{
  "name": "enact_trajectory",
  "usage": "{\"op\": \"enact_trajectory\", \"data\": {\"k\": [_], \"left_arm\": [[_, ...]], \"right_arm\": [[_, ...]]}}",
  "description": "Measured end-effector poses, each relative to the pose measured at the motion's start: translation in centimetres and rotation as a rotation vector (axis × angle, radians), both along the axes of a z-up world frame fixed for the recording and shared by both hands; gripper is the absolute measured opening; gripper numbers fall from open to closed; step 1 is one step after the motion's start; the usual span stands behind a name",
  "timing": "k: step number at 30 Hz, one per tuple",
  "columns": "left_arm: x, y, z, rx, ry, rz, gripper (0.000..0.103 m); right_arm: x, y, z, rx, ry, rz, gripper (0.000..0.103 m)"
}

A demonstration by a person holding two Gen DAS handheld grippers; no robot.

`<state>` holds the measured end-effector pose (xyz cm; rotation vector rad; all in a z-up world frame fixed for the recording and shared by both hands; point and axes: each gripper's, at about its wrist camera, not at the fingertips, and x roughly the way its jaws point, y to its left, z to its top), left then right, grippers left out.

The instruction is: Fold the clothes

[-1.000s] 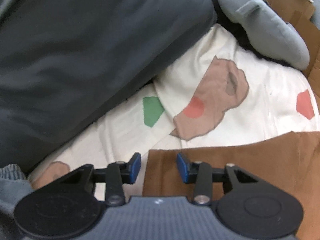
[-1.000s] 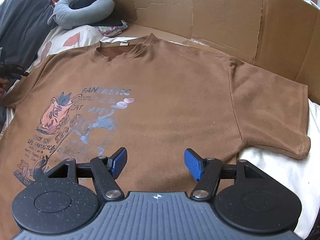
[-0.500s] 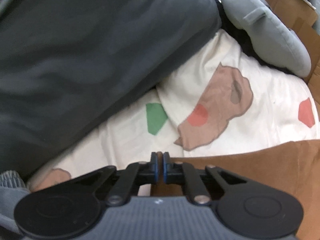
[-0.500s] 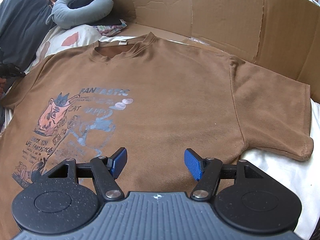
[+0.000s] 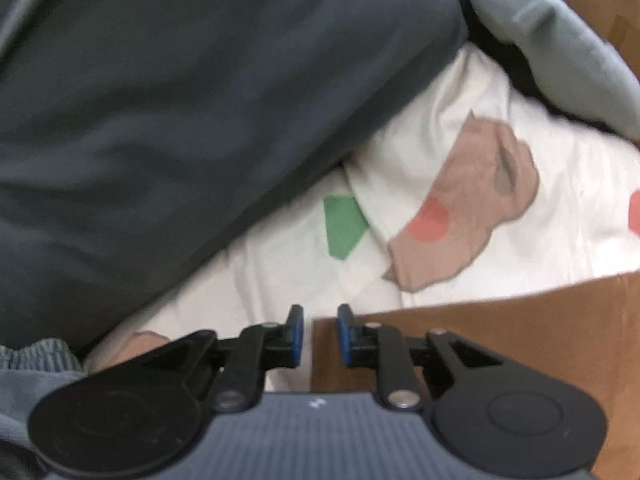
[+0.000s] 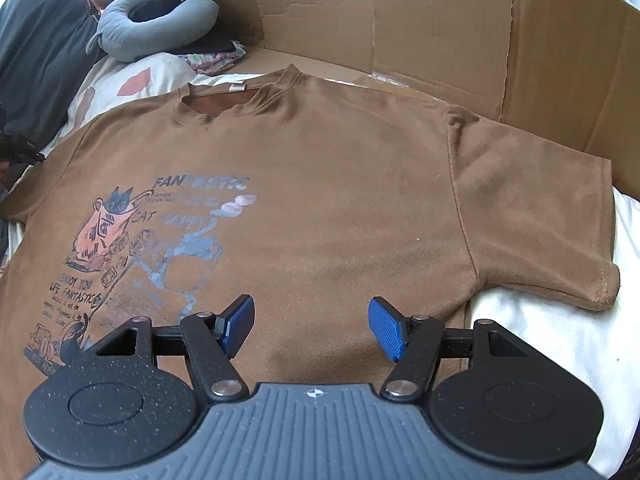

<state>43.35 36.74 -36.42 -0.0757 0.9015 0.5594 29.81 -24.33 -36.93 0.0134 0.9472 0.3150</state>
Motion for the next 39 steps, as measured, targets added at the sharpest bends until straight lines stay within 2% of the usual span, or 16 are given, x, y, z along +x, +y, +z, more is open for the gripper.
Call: {"op": "enact_trajectory", "data": {"k": [5,13,20,25,29,39], "left_arm": [[-0.1,-2.7,1.8,0.031,-0.039,-0.071,0.02],[0.7,-9.4,3.0,-0.065,-0.108,-0.23,0.02],[2.3,-15.0,1.6,-0.11,-0.095,-0.384,0.019],[3.8,-16.5,-0.5,-0.122,-0.065,-0.39,0.017],[4.8,-17.0,-1.5,-0.103,-0.049,-0.378,0.018],[6.6,-17.5,-0.5,-0.055,-0.07,-0.318,0.02]], "right_arm": [[-0.1,-0.3,0.1,0.004,-0.006,-0.004,0.069],[-0.5,-0.6,-0.1,0.005,-0.006,-0.015,0.069],[-0.5,-1.2,-0.5,-0.014,-0.014,-0.036,0.069],[0.0,-1.8,-0.8,-0.035,-0.025,-0.064,0.069],[0.6,-2.5,-1.4,-0.048,-0.022,-0.1,0.069],[2.9,-4.3,-1.8,-0.044,-0.034,-0.17,0.069]]}}
